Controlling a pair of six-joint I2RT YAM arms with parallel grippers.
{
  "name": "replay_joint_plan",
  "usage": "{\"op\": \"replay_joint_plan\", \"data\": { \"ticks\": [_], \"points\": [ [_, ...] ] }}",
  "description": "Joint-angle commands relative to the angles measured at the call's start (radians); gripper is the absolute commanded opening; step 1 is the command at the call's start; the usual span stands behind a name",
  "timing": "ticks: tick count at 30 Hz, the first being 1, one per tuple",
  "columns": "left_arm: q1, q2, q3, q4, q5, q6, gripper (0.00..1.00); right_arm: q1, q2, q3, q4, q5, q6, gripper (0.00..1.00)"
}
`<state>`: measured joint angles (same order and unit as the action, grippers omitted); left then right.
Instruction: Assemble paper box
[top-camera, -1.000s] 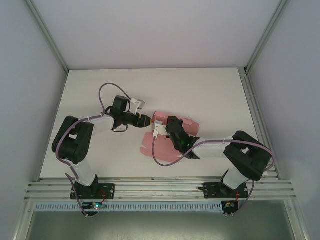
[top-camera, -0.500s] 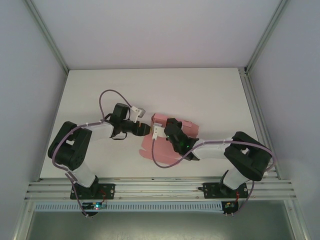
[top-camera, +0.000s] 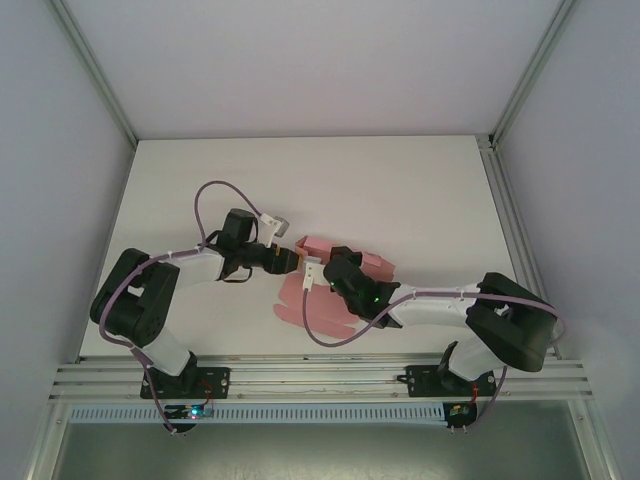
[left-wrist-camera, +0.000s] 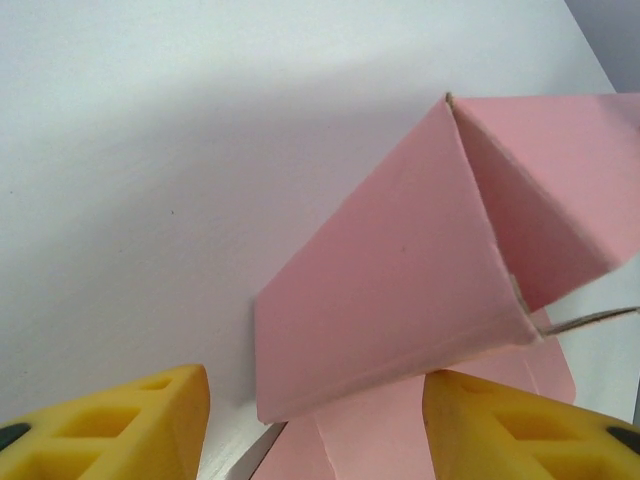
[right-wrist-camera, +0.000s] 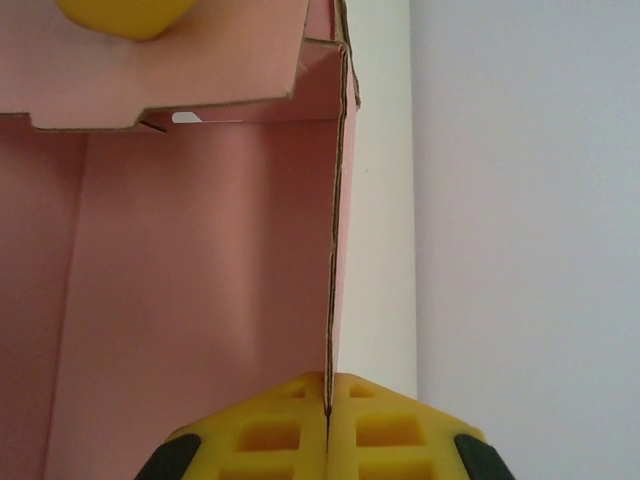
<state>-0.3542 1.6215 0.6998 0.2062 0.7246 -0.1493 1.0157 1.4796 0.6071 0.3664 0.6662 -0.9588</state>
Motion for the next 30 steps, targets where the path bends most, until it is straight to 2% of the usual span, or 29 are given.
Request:
{"op": "replay_joint_plan", "data": {
  "ticks": [1, 5, 9, 14, 17, 21, 25, 30],
  "points": [
    [-0.027, 0.001, 0.011, 0.104, -0.045, 0.019, 0.58, 0.050, 0.012, 0.020, -0.121, -0.040, 0.049, 0.00],
    [-0.072, -0.031, -0.040, 0.119, -0.128, 0.022, 0.55, 0.067, 0.037, 0.036, -0.143, -0.032, 0.087, 0.00],
    [-0.104, -0.079, -0.113, 0.214, -0.229, -0.014, 0.44, 0.078, 0.027, 0.045, -0.167, -0.036, 0.130, 0.00],
    [-0.130, -0.053, -0.144, 0.377, -0.297, -0.067, 0.44, 0.092, 0.010, 0.062, -0.233, -0.056, 0.173, 0.00],
    [-0.146, -0.022, -0.141, 0.442, -0.343, -0.092, 0.40, 0.092, 0.012, 0.071, -0.255, -0.084, 0.186, 0.00],
    [-0.168, -0.023, -0.161, 0.519, -0.443, -0.101, 0.44, 0.092, 0.027, 0.084, -0.286, -0.099, 0.193, 0.00],
    [-0.172, -0.021, -0.150, 0.532, -0.446, -0.081, 0.43, 0.083, 0.030, 0.088, -0.294, -0.116, 0.201, 0.00],
    [-0.176, 0.024, -0.105, 0.531, -0.439, -0.076, 0.34, 0.063, 0.034, 0.094, -0.310, -0.138, 0.206, 0.00]
  ]
}}
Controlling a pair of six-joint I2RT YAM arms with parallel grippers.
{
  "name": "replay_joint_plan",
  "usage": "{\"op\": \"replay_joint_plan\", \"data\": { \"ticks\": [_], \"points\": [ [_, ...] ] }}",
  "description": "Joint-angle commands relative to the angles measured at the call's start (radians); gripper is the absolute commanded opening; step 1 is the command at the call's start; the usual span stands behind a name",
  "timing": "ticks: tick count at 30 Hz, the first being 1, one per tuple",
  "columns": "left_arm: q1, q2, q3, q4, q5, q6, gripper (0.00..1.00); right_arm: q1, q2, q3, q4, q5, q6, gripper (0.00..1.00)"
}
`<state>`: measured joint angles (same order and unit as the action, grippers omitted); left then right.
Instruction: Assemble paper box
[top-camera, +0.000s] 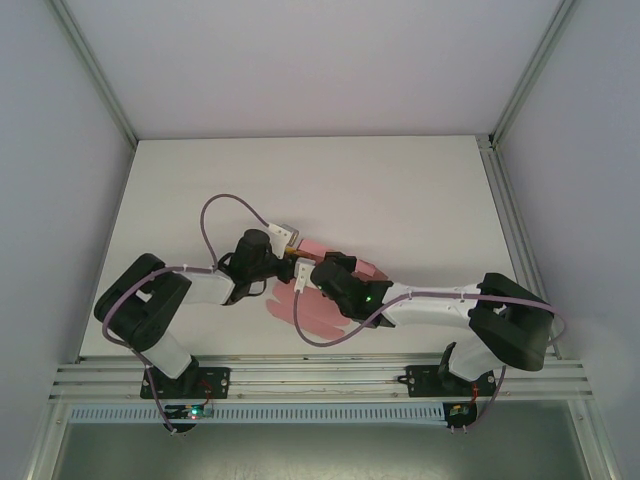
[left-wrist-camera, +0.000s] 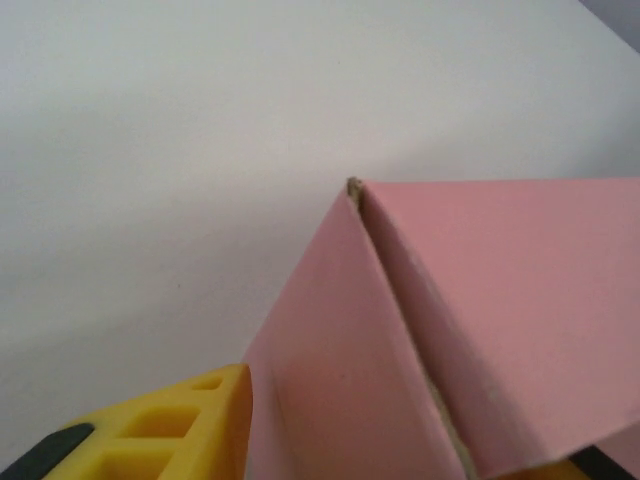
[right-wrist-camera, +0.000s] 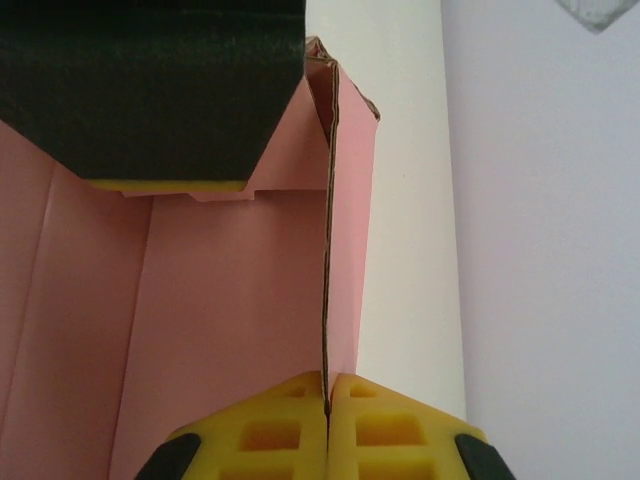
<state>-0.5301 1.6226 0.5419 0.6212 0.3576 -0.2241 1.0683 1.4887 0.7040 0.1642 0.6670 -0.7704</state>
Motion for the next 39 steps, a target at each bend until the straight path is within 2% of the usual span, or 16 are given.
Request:
{"op": "replay_joint_plan", "data": {
  "ticks": [1, 3, 7, 13, 15, 18, 26, 28, 32, 34, 36, 37, 39],
  "points": [
    [-0.001, 0.024, 0.058, 0.111, -0.076, -0.001, 0.30, 0.006, 0.028, -0.002, -0.108, -0.138, 0.019, 0.00],
    [-0.006, 0.028, 0.061, 0.100, -0.108, 0.001, 0.27, 0.001, 0.027, -0.001, -0.108, -0.141, 0.023, 0.00],
    [-0.024, 0.045, 0.064, 0.049, -0.293, 0.006, 0.20, -0.010, 0.012, 0.001, -0.107, -0.151, 0.039, 0.00],
    [-0.059, 0.103, 0.088, -0.043, -0.545, -0.013, 0.21, -0.019, 0.002, 0.015, -0.141, -0.171, 0.071, 0.00],
    [-0.086, 0.127, 0.097, -0.049, -0.632, -0.012, 0.27, -0.020, 0.006, 0.023, -0.156, -0.178, 0.082, 0.00],
    [-0.117, 0.151, 0.099, -0.038, -0.743, -0.021, 0.25, -0.025, 0.017, 0.032, -0.171, -0.187, 0.096, 0.00],
    [-0.122, 0.210, 0.131, -0.067, -0.782, -0.060, 0.09, -0.039, 0.029, 0.045, -0.195, -0.201, 0.115, 0.00],
    [-0.122, 0.213, 0.141, -0.093, -0.817, -0.081, 0.00, -0.042, 0.031, 0.048, -0.200, -0.201, 0.118, 0.00],
    [-0.123, 0.203, 0.155, -0.136, -0.863, -0.087, 0.00, -0.047, 0.030, 0.051, -0.196, -0.197, 0.127, 0.00],
    [-0.123, 0.197, 0.148, -0.116, -0.835, -0.067, 0.00, -0.055, 0.027, 0.051, -0.165, -0.177, 0.146, 0.00],
    [-0.122, 0.177, 0.128, -0.076, -0.799, -0.055, 0.00, -0.068, 0.017, 0.052, -0.107, -0.132, 0.176, 0.12],
    [-0.123, 0.163, 0.118, -0.058, -0.779, -0.049, 0.00, -0.077, 0.006, 0.057, -0.095, -0.128, 0.186, 0.15],
    [-0.123, 0.130, 0.108, -0.038, -0.744, -0.033, 0.00, -0.095, -0.030, 0.071, -0.075, -0.141, 0.217, 0.40]
  ]
}}
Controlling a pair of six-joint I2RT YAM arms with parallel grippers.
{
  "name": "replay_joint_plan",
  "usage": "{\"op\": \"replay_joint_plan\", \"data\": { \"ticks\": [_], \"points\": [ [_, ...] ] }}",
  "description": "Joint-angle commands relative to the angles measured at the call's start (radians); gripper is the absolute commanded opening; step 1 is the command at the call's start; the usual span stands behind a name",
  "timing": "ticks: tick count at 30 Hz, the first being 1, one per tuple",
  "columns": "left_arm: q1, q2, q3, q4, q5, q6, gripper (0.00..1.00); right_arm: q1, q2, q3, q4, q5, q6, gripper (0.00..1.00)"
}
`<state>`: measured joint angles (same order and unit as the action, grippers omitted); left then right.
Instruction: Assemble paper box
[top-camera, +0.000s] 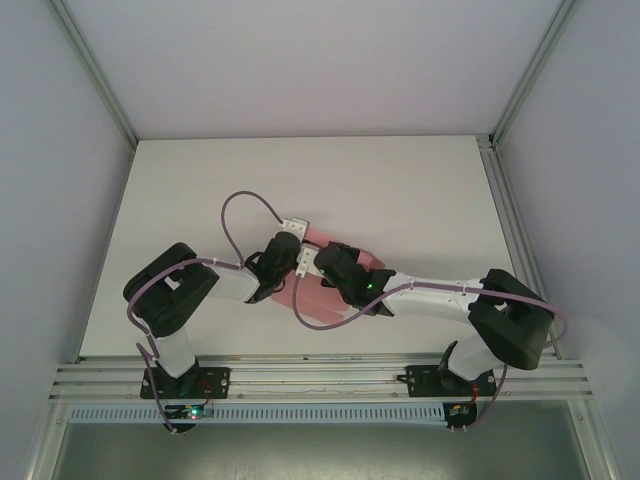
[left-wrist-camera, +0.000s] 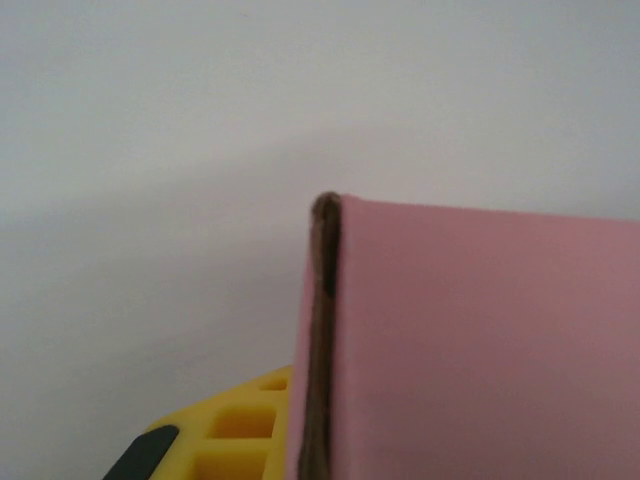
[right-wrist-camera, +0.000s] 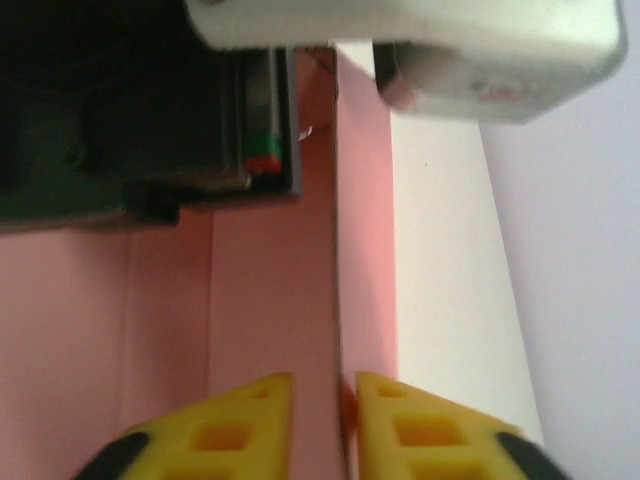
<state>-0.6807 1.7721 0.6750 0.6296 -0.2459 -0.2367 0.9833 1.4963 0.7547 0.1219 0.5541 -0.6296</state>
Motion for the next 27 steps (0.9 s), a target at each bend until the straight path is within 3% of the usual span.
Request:
{"op": "replay_joint_plan", "data": {
  "ticks": [1, 2, 5, 9, 12, 14, 19, 27],
  "points": [
    [0.029, -0.036, -0.024, -0.048, -0.143, -0.022, 0.00, -0.016, -0.063, 0.027, -0.035, -0.052, 0.083, 0.49],
    [0.030, -0.055, -0.019, -0.054, -0.142, -0.018, 0.00, -0.019, -0.098, 0.032, -0.036, -0.078, 0.089, 0.69],
    [0.030, -0.108, -0.001, -0.066, -0.150, -0.001, 0.00, -0.018, -0.219, 0.026, -0.037, -0.146, 0.109, 0.98],
    [0.043, -0.153, 0.041, -0.091, -0.162, 0.005, 0.00, -0.025, -0.419, -0.024, -0.026, -0.246, 0.131, 0.98],
    [0.051, -0.175, 0.060, -0.093, -0.130, 0.014, 0.00, -0.058, -0.534, -0.045, 0.009, -0.201, 0.189, 0.98],
    [0.052, -0.199, 0.059, -0.098, -0.118, 0.011, 0.00, -0.119, -0.560, 0.000, -0.059, -0.156, 0.287, 0.98],
    [0.052, -0.279, 0.013, -0.077, -0.059, -0.008, 0.00, -0.274, -0.495, 0.101, -0.230, -0.177, 0.475, 0.98],
    [0.053, -0.335, 0.000, -0.100, -0.036, -0.047, 0.00, -0.319, -0.346, 0.078, -0.190, -0.324, 0.474, 0.98]
  ]
}}
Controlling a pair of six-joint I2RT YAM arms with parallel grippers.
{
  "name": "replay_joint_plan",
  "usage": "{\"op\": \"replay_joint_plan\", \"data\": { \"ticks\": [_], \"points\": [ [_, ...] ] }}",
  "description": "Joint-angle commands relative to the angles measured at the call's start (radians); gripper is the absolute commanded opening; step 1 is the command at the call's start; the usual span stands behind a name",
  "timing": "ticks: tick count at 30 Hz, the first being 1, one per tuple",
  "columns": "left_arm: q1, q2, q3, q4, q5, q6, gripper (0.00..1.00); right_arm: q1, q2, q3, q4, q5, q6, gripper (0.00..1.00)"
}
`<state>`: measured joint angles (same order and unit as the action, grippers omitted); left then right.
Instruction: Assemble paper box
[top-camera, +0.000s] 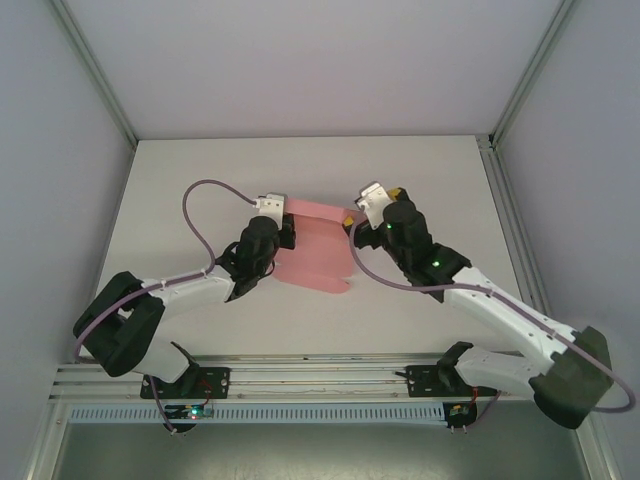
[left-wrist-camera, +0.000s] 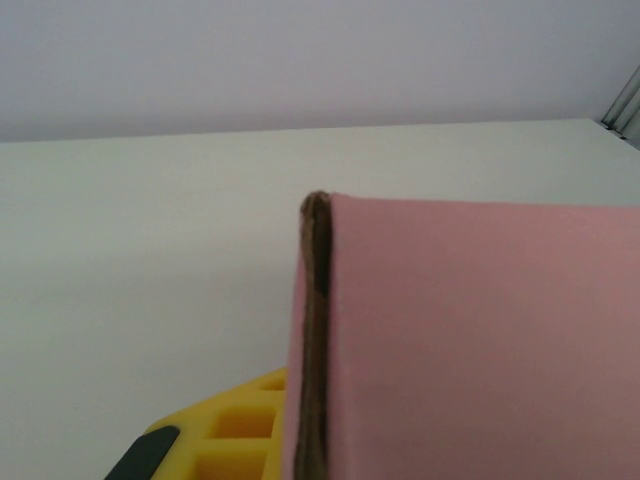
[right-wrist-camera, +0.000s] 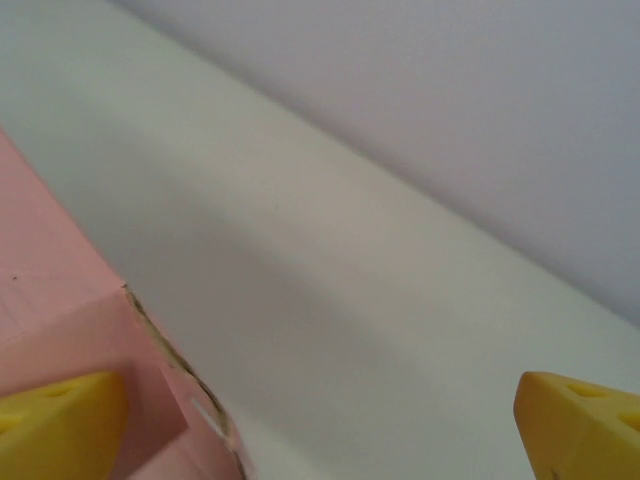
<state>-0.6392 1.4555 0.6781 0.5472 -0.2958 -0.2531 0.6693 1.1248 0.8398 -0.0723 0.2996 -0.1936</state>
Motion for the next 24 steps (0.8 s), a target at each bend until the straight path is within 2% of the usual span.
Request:
{"op": "replay_joint_plan", "data": {
  "ticks": [1, 6, 10, 12, 16, 19, 24],
  "points": [
    [0.011, -0.018, -0.001, -0.022, 0.028, -0.041, 0.00, -0.007, 0.041, -0.013, 0.032, -0.075, 0.046, 0.98],
    [0.010, -0.002, 0.006, 0.004, 0.132, -0.073, 0.00, -0.010, 0.120, -0.043, 0.254, -0.113, 0.093, 0.98],
    [0.011, 0.013, 0.019, -0.011, 0.135, -0.109, 0.00, -0.010, 0.150, -0.074, 0.440, -0.091, 0.150, 0.98],
    [0.011, 0.014, 0.020, -0.012, 0.141, -0.125, 0.00, -0.011, 0.134, -0.095, 0.477, -0.070, 0.158, 0.98],
    [0.035, 0.000, 0.027, -0.027, 0.139, -0.203, 0.00, -0.011, 0.041, -0.111, 0.365, -0.017, 0.151, 0.98],
    [0.082, -0.003, 0.038, -0.033, 0.147, -0.267, 0.00, -0.013, -0.089, -0.162, 0.281, -0.004, 0.188, 0.98],
    [0.213, 0.008, 0.046, -0.013, 0.294, -0.422, 0.00, -0.019, -0.329, -0.280, 0.208, -0.055, 0.270, 0.98]
  ]
}}
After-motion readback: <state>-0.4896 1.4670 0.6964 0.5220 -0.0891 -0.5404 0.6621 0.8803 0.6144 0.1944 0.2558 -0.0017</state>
